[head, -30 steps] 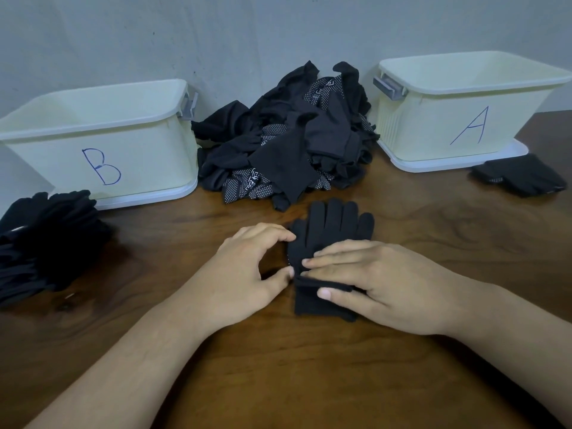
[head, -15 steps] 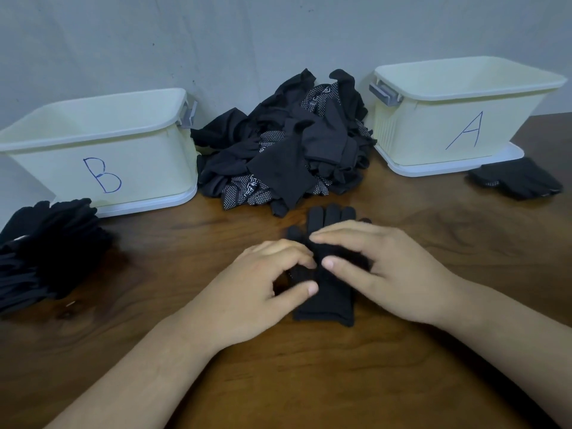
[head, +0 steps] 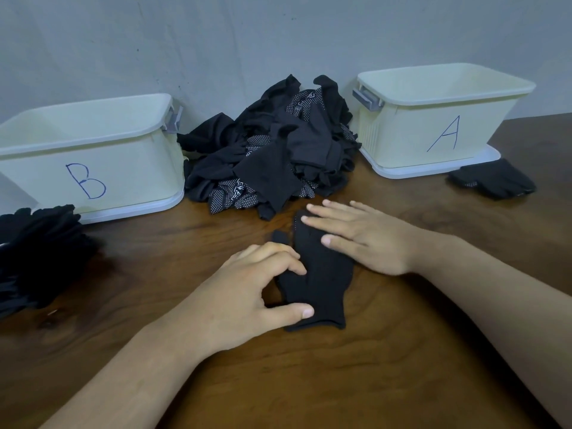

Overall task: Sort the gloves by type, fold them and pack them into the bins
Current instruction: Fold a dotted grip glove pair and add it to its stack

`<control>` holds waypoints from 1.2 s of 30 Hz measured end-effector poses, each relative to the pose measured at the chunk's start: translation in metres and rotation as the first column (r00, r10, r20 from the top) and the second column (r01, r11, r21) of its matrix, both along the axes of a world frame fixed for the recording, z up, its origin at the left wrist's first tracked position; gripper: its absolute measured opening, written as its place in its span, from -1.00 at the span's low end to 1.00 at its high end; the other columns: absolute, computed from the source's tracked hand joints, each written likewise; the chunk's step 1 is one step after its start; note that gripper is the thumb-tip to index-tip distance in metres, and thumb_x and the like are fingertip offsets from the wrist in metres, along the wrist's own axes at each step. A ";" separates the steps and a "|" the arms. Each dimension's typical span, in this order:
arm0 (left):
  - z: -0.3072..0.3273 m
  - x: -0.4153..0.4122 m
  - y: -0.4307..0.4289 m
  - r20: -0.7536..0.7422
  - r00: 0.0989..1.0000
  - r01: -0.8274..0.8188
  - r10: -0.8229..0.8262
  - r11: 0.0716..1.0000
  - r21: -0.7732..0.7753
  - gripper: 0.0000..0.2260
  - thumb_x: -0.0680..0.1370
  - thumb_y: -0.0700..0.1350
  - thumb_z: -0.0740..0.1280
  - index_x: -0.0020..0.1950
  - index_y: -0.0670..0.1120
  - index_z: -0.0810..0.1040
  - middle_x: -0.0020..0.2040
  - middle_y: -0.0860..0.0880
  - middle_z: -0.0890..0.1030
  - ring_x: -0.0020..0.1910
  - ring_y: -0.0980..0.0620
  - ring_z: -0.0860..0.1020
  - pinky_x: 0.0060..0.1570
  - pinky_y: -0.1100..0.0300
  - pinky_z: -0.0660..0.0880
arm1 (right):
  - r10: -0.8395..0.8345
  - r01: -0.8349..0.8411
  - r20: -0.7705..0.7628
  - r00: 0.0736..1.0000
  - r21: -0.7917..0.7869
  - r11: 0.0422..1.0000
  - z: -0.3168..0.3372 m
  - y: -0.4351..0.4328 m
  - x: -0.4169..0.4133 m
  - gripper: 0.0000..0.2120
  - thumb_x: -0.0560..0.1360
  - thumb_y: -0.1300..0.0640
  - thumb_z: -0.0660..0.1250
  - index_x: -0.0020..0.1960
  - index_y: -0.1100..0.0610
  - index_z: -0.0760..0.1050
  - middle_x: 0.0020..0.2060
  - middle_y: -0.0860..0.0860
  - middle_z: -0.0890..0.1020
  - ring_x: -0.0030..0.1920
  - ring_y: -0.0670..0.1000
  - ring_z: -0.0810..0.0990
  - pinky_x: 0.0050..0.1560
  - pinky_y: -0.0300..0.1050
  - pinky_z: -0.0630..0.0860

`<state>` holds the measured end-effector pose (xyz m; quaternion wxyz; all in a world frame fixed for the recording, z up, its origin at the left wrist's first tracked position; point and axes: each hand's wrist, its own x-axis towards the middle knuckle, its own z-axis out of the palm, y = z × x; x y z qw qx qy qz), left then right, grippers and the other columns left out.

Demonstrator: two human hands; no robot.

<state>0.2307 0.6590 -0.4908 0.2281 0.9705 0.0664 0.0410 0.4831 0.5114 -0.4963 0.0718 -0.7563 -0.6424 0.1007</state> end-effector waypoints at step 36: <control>0.000 0.008 0.005 0.357 0.874 -0.239 0.329 0.931 -0.275 -0.88 0.68 -0.03 0.38 0.03 0.19 0.67 0.08 0.26 0.65 0.22 0.15 0.57 0.23 0.15 0.51 | -0.084 0.141 -0.173 0.981 0.344 0.928 0.001 -0.046 -0.056 -0.63 0.74 -0.16 0.19 0.49 -0.14 0.54 0.55 -0.29 0.40 0.61 -0.32 0.14 0.66 -0.14 0.11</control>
